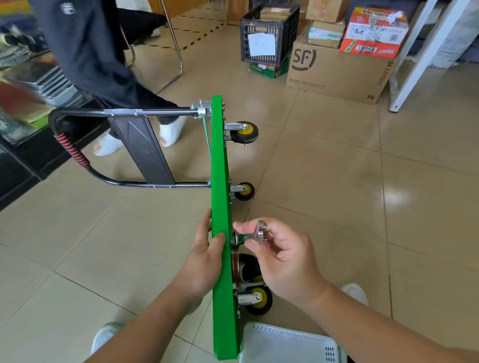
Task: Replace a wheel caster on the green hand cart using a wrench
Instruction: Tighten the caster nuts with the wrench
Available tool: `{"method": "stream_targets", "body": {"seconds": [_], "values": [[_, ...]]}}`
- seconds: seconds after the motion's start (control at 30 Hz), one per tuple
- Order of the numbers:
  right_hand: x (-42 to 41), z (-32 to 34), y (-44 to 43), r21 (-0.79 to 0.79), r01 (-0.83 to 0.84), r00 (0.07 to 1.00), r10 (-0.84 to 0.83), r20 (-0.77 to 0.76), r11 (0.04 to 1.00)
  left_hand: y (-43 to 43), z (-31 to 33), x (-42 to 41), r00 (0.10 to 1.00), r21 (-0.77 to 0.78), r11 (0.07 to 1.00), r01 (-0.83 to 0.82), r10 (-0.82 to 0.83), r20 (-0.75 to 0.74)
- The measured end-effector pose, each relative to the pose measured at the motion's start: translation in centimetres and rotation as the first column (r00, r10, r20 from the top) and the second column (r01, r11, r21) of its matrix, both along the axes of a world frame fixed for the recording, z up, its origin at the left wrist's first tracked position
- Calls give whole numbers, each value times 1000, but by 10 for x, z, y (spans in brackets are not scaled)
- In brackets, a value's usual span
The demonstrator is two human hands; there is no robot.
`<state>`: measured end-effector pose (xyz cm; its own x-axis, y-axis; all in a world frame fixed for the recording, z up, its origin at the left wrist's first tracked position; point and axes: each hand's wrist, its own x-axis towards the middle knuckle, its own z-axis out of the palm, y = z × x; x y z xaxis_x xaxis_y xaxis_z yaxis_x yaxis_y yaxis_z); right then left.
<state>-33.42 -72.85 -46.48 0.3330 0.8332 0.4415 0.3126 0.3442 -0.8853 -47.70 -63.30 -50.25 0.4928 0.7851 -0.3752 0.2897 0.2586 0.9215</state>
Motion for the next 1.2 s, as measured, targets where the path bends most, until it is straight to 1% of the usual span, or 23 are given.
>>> {"method": "stream_targets", "body": {"seconds": [0.1,0.3,0.5,0.63,0.77,0.83,0.93,0.97,1.03,1.2], "values": [[-2,-4,1,7,-22,999,21,33,1000,1,1,1,1000,-7,1000,11,-11,21],[-4,-12,7,15,-14,997,13,72,1000,1,-1,0,999,3,1000,11,-11,40],[3,1,29,-63,-44,994,50,95,997,1,-3,0,1000,16,1000,9,-9,21],[8,13,60,-189,-73,997,71,-14,979,1,-3,0,1000,0,1000,7,-7,18],[20,14,92,-370,-86,991,42,-127,925,3,-8,-1,1000,-16,1000,-1,1,29],[27,12,104,-450,-114,978,20,-208,886,4,-9,-1,1000,-14,1000,-1,1,17],[34,11,111,-504,-158,938,-31,-346,849,4,-7,0,1000,-21,1000,3,-3,12],[35,13,110,-506,-162,927,-45,-373,847,4,-7,0,1000,-26,1000,1,-1,7],[35,17,105,-485,-145,928,-52,-370,863,5,-7,0,1000,-28,1000,2,-2,-7],[27,32,68,-297,-100,958,11,-287,950,3,-2,0,1000,-29,1000,11,-12,-21]]}}
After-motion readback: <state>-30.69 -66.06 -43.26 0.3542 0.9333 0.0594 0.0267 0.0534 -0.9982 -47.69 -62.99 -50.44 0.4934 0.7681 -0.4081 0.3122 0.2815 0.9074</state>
